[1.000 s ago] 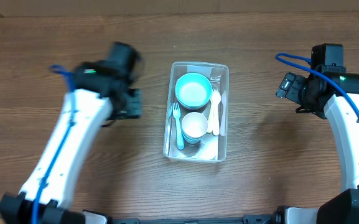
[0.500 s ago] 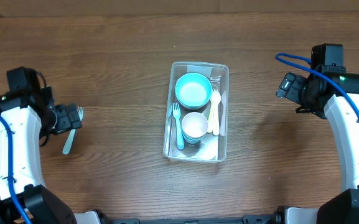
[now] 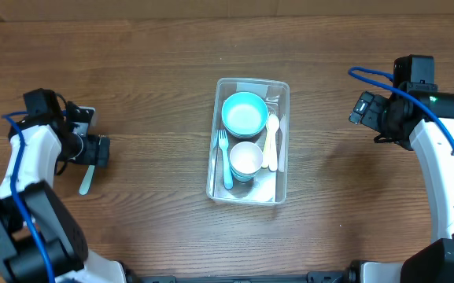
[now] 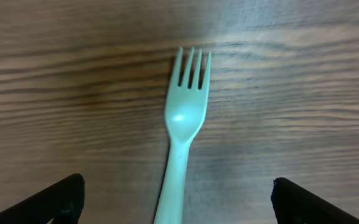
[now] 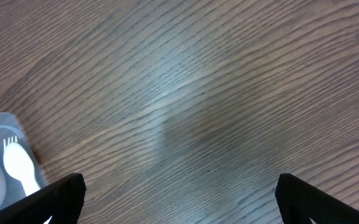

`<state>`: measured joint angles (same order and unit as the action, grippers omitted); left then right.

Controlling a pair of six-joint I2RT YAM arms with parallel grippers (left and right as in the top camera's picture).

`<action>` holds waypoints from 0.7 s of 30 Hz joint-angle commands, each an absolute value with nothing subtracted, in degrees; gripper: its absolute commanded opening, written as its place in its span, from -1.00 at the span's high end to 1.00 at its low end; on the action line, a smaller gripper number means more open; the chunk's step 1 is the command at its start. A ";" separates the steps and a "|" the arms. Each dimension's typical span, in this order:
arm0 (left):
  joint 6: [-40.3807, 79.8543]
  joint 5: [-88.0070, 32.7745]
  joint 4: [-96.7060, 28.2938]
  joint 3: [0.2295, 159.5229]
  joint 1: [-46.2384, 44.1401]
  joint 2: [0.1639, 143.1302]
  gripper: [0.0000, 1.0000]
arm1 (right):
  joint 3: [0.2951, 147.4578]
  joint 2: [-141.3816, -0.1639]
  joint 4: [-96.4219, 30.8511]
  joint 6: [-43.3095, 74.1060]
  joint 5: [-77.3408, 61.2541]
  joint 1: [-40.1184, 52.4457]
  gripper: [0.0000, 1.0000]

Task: Pack container
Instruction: 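Move the left gripper to the second white fork at far left, then grasp the second white fork with the left gripper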

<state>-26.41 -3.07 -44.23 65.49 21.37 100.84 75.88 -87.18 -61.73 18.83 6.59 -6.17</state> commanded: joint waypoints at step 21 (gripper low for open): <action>-26.72 -5.39 -51.03 71.77 20.21 108.22 0.40 | 77.12 -85.82 -61.63 18.68 7.03 -6.17 -1.00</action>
